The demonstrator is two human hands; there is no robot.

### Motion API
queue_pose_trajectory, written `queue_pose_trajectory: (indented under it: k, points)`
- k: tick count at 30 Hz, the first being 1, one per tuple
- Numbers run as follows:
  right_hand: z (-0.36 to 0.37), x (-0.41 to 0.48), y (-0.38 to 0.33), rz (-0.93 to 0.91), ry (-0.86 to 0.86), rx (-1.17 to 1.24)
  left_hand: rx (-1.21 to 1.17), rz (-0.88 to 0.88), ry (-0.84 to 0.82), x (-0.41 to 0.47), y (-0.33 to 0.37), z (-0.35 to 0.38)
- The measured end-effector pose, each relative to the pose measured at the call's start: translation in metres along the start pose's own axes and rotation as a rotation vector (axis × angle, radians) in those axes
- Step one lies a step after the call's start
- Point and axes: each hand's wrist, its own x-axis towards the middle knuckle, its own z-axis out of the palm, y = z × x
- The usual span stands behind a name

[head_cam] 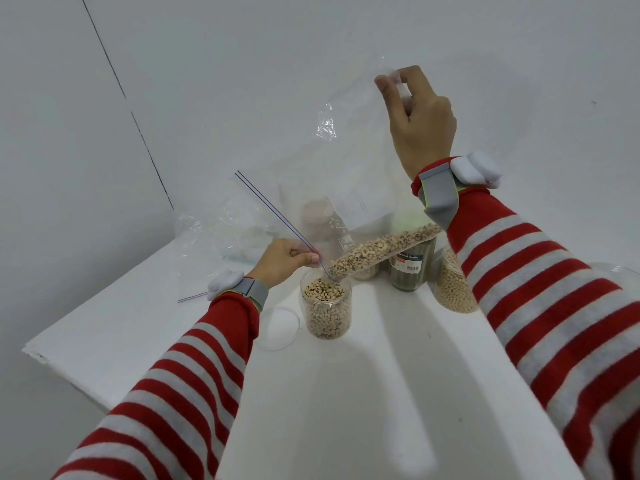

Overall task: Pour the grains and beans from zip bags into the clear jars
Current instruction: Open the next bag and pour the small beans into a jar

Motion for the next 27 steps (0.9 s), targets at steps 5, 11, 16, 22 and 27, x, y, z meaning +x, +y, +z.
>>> queue_pose_trajectory:
  k: [5,11,16,22,27]
  points:
    - [0.001,0.001,-0.005,-0.001,0.003,0.008,-0.003,-0.010,0.010,-0.004,0.000,0.000]
    - [0.006,-0.001,-0.009,0.003,-0.013,0.015,-0.040,-0.014,0.019,-0.014,-0.003,0.005]
    - [0.006,-0.003,-0.009,-0.020,-0.013,0.005,-0.038,-0.016,0.023,-0.018,-0.008,0.005]
    - [0.008,-0.005,-0.010,-0.063,0.024,0.027,-0.064,-0.018,0.022,-0.020,-0.008,0.004]
    - [0.010,-0.003,-0.011,-0.078,0.036,0.012,-0.063,-0.012,0.020,-0.020,-0.010,0.003]
